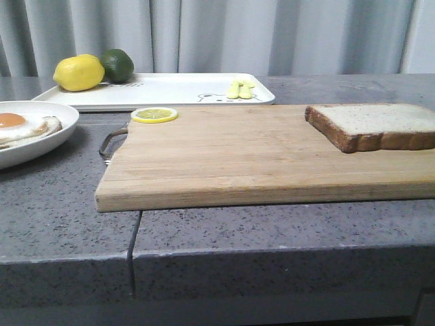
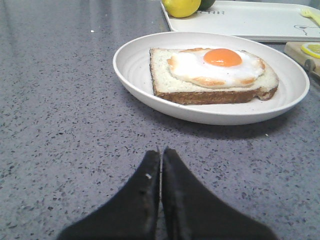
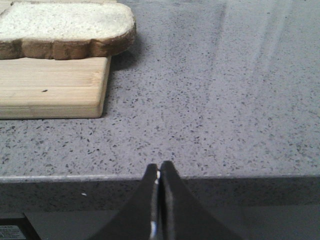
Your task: Place bread and move sandwich to tray
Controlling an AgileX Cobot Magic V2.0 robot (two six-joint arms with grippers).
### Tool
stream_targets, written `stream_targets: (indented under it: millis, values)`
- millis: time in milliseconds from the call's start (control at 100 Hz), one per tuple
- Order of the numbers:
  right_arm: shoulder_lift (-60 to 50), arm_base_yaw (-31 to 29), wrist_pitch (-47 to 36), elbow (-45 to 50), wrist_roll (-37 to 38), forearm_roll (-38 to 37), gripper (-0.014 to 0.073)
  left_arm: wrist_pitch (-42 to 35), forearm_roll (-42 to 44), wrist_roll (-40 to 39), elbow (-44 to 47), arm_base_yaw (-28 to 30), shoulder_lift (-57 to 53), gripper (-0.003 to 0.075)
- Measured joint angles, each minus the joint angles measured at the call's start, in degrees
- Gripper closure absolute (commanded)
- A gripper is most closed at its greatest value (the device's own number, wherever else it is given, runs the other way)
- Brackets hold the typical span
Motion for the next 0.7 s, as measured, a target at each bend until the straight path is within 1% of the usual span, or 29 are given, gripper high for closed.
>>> stream_targets:
  millis: [610, 700]
  values:
    - [0.00, 0.00, 0.00, 0.00, 0.00, 0.00, 0.0655, 0.00, 0.00, 0.00, 0.00, 0.00, 0.00, 0.0740]
    - [0.00, 0.00, 0.00, 0.00, 0.00, 0.00, 0.0655, -0.28, 1.22, 0.00, 0.00, 0.00, 0.00, 0.0740]
